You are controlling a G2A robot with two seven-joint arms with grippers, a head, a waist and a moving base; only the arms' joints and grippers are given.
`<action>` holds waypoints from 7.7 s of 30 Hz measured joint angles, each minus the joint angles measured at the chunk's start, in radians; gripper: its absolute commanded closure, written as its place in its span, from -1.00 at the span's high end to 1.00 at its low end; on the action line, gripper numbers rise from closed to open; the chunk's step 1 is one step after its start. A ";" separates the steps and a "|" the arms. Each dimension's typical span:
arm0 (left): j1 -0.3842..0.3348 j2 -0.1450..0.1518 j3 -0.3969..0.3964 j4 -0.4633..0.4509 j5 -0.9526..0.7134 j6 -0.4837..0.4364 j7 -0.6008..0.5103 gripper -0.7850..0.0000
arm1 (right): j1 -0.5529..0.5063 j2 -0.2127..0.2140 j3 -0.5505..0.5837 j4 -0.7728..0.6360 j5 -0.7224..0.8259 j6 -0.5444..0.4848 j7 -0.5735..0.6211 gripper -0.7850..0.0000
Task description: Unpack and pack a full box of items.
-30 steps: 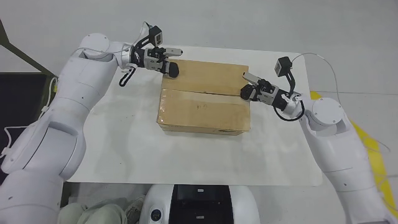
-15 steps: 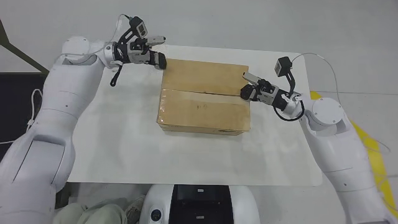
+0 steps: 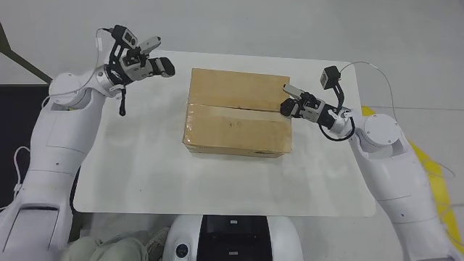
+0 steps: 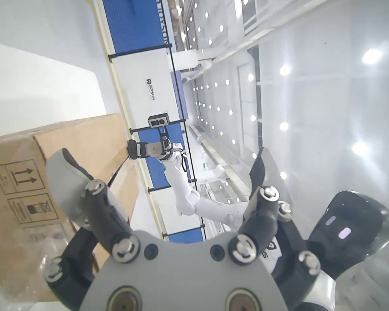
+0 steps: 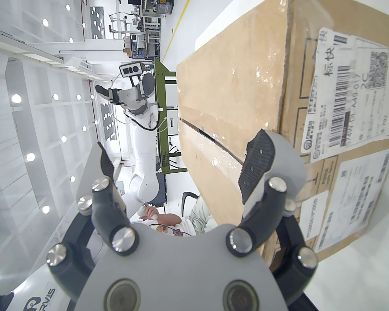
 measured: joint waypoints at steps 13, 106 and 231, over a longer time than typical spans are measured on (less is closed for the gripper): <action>0.421 0.024 -0.233 -0.324 -0.016 -0.003 0.261 1.00 | 0.000 0.000 0.000 0.000 0.000 0.000 0.000 1.00; 0.675 -0.167 0.042 -0.425 0.281 -0.182 1.211 1.00 | 0.000 0.000 0.000 0.000 0.000 0.000 0.000 1.00; 0.792 -0.274 -0.212 -0.668 0.448 0.127 0.796 1.00 | 0.000 0.000 0.000 0.000 0.000 0.000 0.000 1.00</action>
